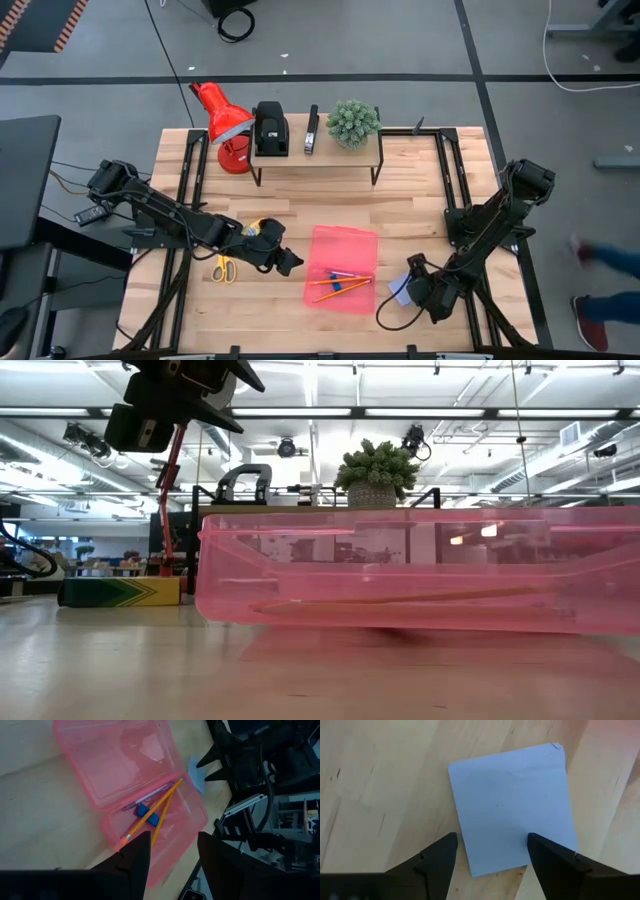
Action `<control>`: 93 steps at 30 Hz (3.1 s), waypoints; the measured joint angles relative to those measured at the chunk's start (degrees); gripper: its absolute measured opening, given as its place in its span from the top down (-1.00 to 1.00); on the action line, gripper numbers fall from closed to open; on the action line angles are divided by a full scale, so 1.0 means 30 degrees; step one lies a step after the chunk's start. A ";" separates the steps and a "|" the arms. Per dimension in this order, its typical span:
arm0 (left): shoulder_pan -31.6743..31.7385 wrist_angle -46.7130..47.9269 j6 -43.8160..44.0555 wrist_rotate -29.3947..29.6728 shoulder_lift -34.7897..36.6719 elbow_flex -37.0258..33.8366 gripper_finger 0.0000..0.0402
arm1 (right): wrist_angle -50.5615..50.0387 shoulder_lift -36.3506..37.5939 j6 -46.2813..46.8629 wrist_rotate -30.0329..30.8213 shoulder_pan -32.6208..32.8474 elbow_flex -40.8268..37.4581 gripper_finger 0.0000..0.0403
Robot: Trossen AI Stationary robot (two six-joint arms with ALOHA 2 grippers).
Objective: Pack school essentials
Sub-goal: Put the purple sticky notes into the pink supply box
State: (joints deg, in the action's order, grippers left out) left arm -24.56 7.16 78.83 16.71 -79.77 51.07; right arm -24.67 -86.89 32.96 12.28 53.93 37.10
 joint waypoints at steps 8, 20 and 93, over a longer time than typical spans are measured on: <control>-0.0040 -0.0003 0.0478 0.0000 0.0000 0.0000 0.14 | -0.0003 -0.0015 0.2139 0.2410 -0.0011 -0.0015 -0.22; -0.0058 -0.0007 0.0517 0.0000 0.0000 0.0000 0.14 | -0.0014 -0.0015 0.3609 0.2471 0.0000 -0.0015 0.37; -0.0015 0.0005 0.0284 0.0000 -0.0005 0.0000 0.14 | 0.1564 -0.2397 0.1659 0.4361 -0.1346 0.1355 0.11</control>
State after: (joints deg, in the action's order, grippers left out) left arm -24.60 7.17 79.68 16.71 -79.78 51.07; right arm -19.97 -94.08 37.93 25.36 49.89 41.17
